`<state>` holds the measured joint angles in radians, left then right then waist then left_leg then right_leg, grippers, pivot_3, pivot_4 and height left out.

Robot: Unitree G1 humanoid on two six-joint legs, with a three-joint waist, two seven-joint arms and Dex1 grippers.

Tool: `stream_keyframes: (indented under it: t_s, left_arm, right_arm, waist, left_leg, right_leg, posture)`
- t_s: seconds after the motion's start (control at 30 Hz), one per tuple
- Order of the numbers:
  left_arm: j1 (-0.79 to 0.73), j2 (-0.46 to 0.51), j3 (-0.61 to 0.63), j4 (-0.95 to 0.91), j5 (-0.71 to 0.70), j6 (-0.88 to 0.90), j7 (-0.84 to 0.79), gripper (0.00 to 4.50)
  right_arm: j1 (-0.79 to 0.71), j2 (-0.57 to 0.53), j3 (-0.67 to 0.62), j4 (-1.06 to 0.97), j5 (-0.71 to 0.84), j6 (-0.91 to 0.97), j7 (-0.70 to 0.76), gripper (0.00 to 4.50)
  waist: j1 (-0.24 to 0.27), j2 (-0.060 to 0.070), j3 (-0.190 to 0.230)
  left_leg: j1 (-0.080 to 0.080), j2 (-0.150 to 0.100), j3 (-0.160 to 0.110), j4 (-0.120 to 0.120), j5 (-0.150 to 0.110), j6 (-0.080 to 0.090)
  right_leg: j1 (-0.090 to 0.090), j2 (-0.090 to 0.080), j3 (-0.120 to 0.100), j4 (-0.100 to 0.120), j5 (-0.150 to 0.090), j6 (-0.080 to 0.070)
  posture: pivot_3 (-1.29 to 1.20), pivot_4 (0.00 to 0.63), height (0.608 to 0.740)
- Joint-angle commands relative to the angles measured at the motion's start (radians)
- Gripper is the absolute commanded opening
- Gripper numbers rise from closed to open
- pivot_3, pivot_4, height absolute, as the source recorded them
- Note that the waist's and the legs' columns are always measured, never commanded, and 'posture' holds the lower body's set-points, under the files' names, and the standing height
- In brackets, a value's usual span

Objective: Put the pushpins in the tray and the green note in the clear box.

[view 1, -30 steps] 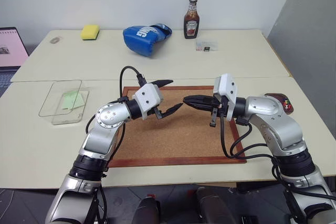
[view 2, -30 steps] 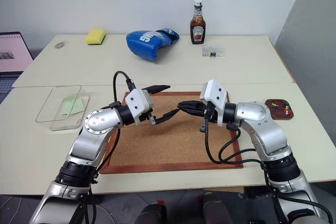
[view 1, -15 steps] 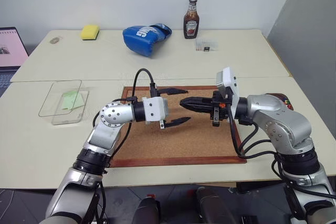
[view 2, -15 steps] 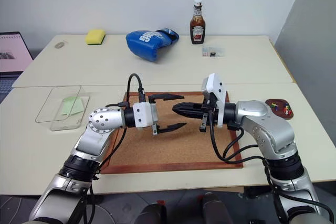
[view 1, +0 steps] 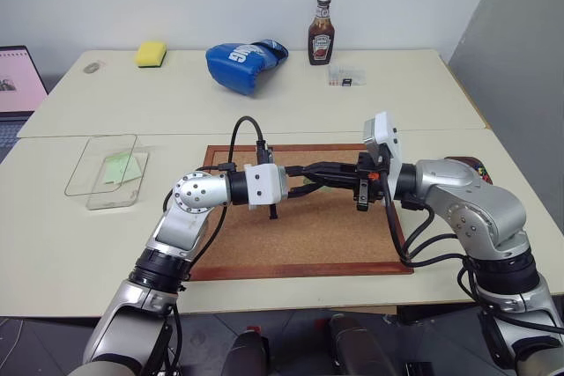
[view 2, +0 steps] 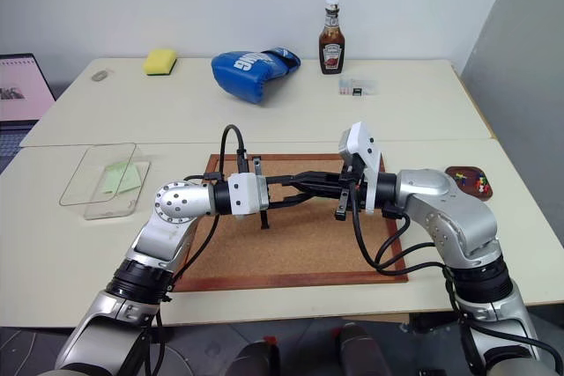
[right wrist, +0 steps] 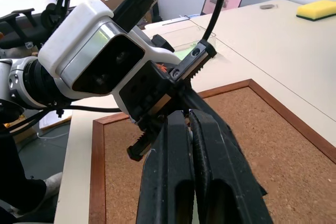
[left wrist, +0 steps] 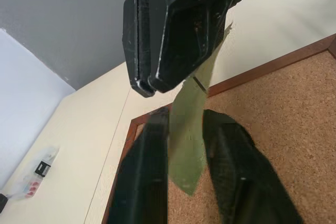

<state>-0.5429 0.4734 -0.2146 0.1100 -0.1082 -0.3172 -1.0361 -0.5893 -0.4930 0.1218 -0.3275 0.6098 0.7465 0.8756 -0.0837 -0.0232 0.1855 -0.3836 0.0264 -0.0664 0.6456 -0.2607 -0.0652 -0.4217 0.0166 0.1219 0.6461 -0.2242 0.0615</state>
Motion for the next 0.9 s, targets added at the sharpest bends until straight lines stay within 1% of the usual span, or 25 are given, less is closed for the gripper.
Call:
stream_keyframes:
  t_s: [0.03, 0.07, 0.23, 0.47, 0.53, 0.6, 0.77, 0.9]
  left_arm:
    - [-0.015, -0.005, 0.009, -0.019, 0.016, -0.027, 0.032, 0.17]
    - [-0.016, -0.006, 0.011, -0.019, 0.018, -0.029, 0.037, 0.03]
    - [-0.032, -0.012, 0.012, -0.001, 0.057, -0.065, 0.081, 0.03]
    - [-0.064, 0.004, 0.003, 0.073, 0.145, -0.311, 0.127, 0.03]
    - [-0.093, 0.017, 0.010, 0.141, 0.228, -0.454, 0.190, 0.03]
    - [-0.113, 0.022, 0.007, 0.190, 0.260, -0.529, 0.217, 0.03]
    - [-0.140, 0.033, -0.021, 0.278, 0.282, -0.595, 0.234, 0.03]
    - [-0.147, 0.036, -0.040, 0.309, 0.280, -0.586, 0.231, 0.03]
  right_arm:
    - [-0.012, -0.008, -0.024, -0.012, 0.006, -0.022, 0.006, 0.00]
    - [-0.012, -0.008, -0.024, -0.012, 0.007, -0.021, 0.005, 0.00]
    - [-0.015, -0.010, -0.025, -0.004, 0.003, -0.024, 0.003, 0.00]
    - [-0.030, -0.028, -0.062, 0.034, 0.005, -0.024, -0.005, 0.00]
    - [-0.034, -0.035, -0.075, 0.040, 0.006, -0.023, -0.009, 0.00]
    - [-0.036, -0.036, -0.082, 0.042, 0.008, -0.022, -0.013, 0.00]
    - [-0.035, -0.039, -0.093, 0.032, 0.013, -0.015, -0.022, 0.00]
    - [-0.034, -0.042, -0.097, 0.017, 0.018, -0.009, -0.028, 0.00]
  waist:
    - [0.000, 0.000, 0.000]
    - [0.000, 0.000, 0.000]
    - [0.000, 0.000, 0.000]
    - [0.001, 0.000, 0.000]
    - [0.002, 0.000, 0.000]
    - [0.002, 0.000, 0.000]
    - [0.001, 0.000, 0.000]
    - [0.001, 0.000, 0.000]
  left_leg:
    - [0.000, 0.000, 0.000, 0.000, 0.000, 0.000]
    - [0.000, 0.000, 0.000, 0.000, 0.000, 0.000]
    - [0.000, 0.000, 0.000, 0.000, 0.000, 0.000]
    - [0.000, 0.000, 0.000, 0.000, 0.000, 0.000]
    - [0.000, 0.000, 0.000, 0.000, 0.000, 0.000]
    - [0.000, 0.000, 0.000, 0.000, 0.000, 0.000]
    - [0.000, 0.000, 0.000, 0.000, 0.000, 0.000]
    - [0.000, 0.000, 0.000, 0.000, 0.000, 0.000]
  right_leg:
    - [0.000, 0.000, 0.000, 0.000, 0.000, 0.000]
    - [0.000, 0.000, 0.000, 0.000, 0.000, 0.000]
    - [0.000, 0.000, 0.000, 0.000, 0.000, 0.000]
    - [0.000, 0.000, 0.000, 0.000, 0.000, 0.000]
    - [0.000, 0.000, 0.000, 0.000, 0.000, 0.000]
    - [0.000, 0.000, 0.000, 0.000, 0.000, 0.000]
    - [0.000, 0.000, 0.000, 0.000, 0.000, 0.000]
    - [0.000, 0.000, 0.000, 0.000, 0.000, 0.000]
  posture:
    - [0.00, 0.150, 0.740]
    - [0.00, 0.150, 0.740]
    - [0.00, 0.150, 0.740]
    - [0.00, 0.150, 0.740]
    - [0.00, 0.150, 0.740]
    - [0.00, 0.150, 0.740]
    - [0.00, 0.150, 0.740]
    - [0.00, 0.150, 0.740]
